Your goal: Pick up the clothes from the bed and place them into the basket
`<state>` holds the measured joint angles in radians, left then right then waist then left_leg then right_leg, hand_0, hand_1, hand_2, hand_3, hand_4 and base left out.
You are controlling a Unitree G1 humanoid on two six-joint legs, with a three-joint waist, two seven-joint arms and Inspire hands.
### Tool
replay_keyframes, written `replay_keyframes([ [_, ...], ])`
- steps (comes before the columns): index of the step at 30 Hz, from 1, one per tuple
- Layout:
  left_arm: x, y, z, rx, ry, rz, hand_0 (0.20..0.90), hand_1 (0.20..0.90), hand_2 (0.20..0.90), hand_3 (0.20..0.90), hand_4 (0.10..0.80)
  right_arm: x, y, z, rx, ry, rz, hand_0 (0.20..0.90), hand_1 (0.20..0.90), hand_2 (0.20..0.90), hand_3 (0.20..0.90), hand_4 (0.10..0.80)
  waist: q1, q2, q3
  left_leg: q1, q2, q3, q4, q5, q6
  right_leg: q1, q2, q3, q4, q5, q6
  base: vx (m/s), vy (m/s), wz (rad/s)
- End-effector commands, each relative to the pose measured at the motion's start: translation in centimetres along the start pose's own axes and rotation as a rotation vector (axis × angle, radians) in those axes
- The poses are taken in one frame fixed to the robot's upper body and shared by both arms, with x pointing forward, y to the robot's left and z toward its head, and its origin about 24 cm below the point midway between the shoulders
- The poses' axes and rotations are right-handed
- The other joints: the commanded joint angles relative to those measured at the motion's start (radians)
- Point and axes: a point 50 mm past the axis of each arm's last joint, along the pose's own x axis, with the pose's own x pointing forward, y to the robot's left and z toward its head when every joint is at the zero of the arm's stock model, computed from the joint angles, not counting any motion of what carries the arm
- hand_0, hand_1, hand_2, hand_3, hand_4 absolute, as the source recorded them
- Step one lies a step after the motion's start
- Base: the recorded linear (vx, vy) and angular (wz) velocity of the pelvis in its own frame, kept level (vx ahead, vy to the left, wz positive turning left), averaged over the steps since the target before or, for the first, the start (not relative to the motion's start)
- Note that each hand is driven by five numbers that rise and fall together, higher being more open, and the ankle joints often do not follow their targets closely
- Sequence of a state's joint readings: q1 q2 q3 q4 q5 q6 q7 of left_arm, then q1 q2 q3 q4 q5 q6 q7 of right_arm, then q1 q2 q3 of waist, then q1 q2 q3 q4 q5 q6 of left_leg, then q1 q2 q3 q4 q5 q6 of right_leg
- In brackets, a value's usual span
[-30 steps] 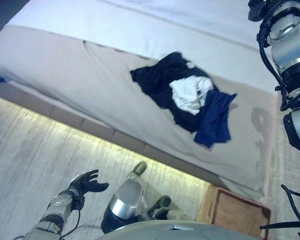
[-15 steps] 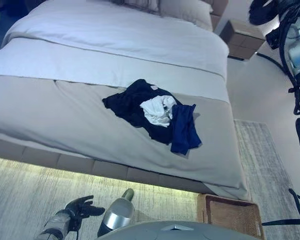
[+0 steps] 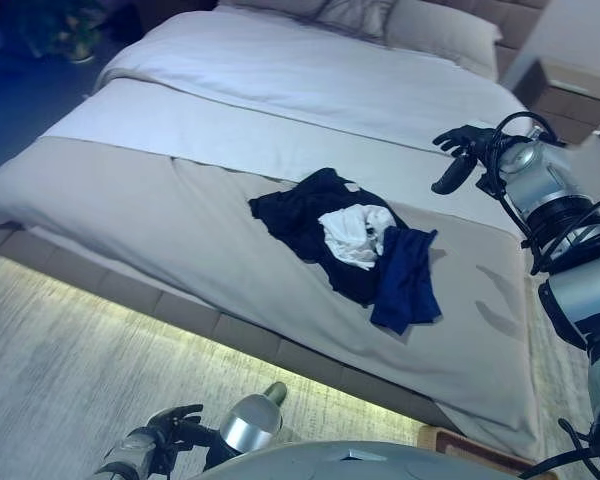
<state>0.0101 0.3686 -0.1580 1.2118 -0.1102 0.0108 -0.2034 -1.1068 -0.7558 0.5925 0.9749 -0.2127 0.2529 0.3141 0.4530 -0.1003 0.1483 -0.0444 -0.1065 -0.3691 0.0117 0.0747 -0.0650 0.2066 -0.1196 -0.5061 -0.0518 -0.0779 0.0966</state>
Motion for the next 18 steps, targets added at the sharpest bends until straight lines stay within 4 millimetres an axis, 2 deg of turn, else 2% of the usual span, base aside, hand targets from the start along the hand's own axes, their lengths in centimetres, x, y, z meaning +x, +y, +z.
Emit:
replay_keyframes([
  [1, -0.6, 1.6, -0.6, 0.055, -0.015, 0.017, 0.9, 0.9, 0.9, 0.9, 0.8, -1.2, -3.3, 2.8, -0.19, -0.101, -0.188, 0.9, 0.9, 0.9, 0.9, 0.8, 0.025, -0.009, -0.003, 0.027, 0.022, 0.074, -0.041, -0.038, 0.056, -0.034, -0.026, 0.008, 0.225, -0.054, -0.048, 0.109, 0.157, 0.19],
  [3, -0.5, 1.3, -0.8, 0.039, -0.029, 0.007, 0.9, 0.9, 0.9, 0.9, 0.8, -0.9, -2.4, 3.1, -0.344, -0.091, -0.214, 0.9, 0.9, 0.9, 0.9, 0.8, 0.036, 0.001, 0.014, 0.009, 0.017, 0.061, -0.025, -0.041, 0.059, -0.049, -0.042, 0.005, 0.257, -0.062, -0.048, 0.082, 0.178, 0.13],
  [5, -0.4, 1.1, 0.8, 0.033, -0.099, -0.016, 0.9, 0.9, 0.9, 0.9, 0.8, -0.7, -2.2, 4.8, -0.414, -0.083, -0.273, 0.9, 0.9, 0.9, 0.9, 0.8, 0.06, 0.015, 0.064, -0.07, 0.005, 0.045, 0.013, -0.038, 0.064, -0.098, -0.067, 0.006, 0.3, -0.082, -0.053, -0.147, 0.131, 0.23],
  [7, -0.3, 1.1, 2.7, 0.035, -0.165, -0.032, 0.9, 0.9, 0.9, 0.9, 0.8, -0.9, -2.9, 5.9, -0.433, -0.069, -0.343, 0.9, 0.9, 0.9, 0.9, 0.8, 0.076, 0.032, 0.12, -0.131, -0.002, 0.038, 0.041, -0.031, 0.07, -0.157, -0.092, 0.005, 0.351, -0.073, -0.052, -0.241, 0.059, 0.16],
  [10, -0.3, 0.7, 4.9, 0.032, -0.252, -0.049, 0.9, 0.9, 0.9, 0.9, 0.8, -1.3, -4.4, 6.9, -0.453, -0.064, -0.434, 0.9, 0.9, 0.9, 0.9, 0.8, 0.101, 0.042, 0.187, -0.194, -0.005, 0.037, 0.068, -0.023, 0.073, -0.201, -0.108, -0.007, 0.377, -0.061, -0.05, -0.111, -0.002, 0.15],
  [15, -0.5, 0.2, 6.5, 0.044, -0.328, -0.069, 0.9, 0.9, 0.9, 0.9, 0.8, -1.5, -5.6, 6.3, -0.414, 0.012, -0.441, 0.9, 0.9, 0.9, 0.9, 0.8, 0.124, 0.054, 0.249, -0.259, -0.01, 0.04, 0.097, -0.013, 0.077, -0.26, -0.127, -0.016, 0.417, -0.043, -0.039, -0.038, 0.024, 0.11],
  [18, -0.5, 0.3, 6.8, 0.043, -0.34, -0.064, 0.9, 0.9, 0.9, 0.9, 0.8, -1.4, -5.8, 5.6, -0.41, 0.07, -0.406, 0.9, 0.9, 0.9, 0.9, 0.8, 0.128, 0.055, 0.267, -0.279, -0.011, 0.044, 0.107, -0.008, 0.08, -0.282, -0.132, -0.015, 0.434, -0.039, -0.035, -0.021, -0.002, 0.17],
])
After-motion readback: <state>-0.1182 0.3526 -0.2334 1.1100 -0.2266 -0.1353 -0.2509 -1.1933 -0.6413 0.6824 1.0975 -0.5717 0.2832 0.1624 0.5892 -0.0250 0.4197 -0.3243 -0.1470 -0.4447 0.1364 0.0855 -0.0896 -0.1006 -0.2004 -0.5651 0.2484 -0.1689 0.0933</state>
